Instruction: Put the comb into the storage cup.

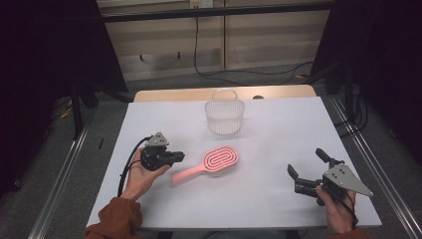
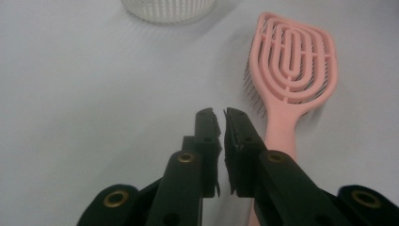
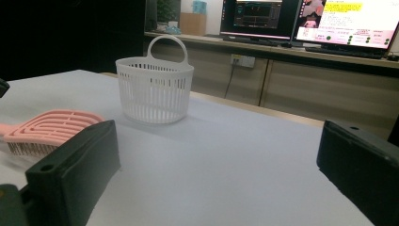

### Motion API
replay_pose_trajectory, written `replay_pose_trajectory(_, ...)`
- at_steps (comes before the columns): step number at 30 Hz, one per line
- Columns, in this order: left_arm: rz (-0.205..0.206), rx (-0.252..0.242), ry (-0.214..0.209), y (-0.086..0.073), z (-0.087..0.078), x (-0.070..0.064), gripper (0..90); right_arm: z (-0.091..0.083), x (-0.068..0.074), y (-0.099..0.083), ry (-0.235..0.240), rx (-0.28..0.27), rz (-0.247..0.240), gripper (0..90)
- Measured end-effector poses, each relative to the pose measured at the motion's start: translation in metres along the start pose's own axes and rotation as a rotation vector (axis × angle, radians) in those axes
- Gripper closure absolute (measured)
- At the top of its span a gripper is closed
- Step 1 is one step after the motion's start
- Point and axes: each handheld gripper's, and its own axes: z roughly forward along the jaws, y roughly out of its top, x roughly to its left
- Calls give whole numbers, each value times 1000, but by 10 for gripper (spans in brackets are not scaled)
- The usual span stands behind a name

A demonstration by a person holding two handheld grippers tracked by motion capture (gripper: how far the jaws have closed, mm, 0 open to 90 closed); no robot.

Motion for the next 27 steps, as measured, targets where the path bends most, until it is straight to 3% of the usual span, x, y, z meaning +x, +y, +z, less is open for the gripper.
replay_pose_trajectory(5, 9, -49, 2, -4, -5, -5, 690, 0, 0, 0, 0, -1, 1, 0)
replay_pose_trajectory(6, 11, -63, 9, -4, -6, -6, 582, 0, 0, 0, 0, 0, 0, 0)
replay_pose_trajectory(9, 19, -97, 27, -3, -9, -8, 517, 0, 0, 0, 1, -2, 1, 0)
replay_pose_trajectory(12, 2, -135, 39, -1, -12, -10, 320, 0, 0, 0, 1, -1, 1, 0)
replay_pose_trajectory(13, 13, -154, 55, -1, -15, -10, 210, 0, 0, 0, 1, -1, 1, 0)
replay_pose_trajectory(14, 13, -154, 55, -1, -15, -10, 173, 0, 0, 0, 1, -1, 2, 0)
replay_pose_trajectory(18, 10, -175, 68, 1, -16, -11, 77, 0, 0, 0, 2, -2, 1, 0)
replay_pose_trajectory(21, 13, -194, 54, 2, -16, -12, 51, 0, 0, 0, 2, -2, 1, 0)
replay_pose_trajectory(23, 53, -216, 74, 5, -17, -20, 40, 0, 0, 0, 2, -1, 2, 0)
replay_pose_trajectory(24, 53, -216, 74, 5, -17, -20, 39, 0, 0, 0, 2, -2, 2, 0)
replay_pose_trajectory(27, 48, -222, 46, 9, -15, -25, 34, 0, 0, 0, 3, -1, 0, 0)
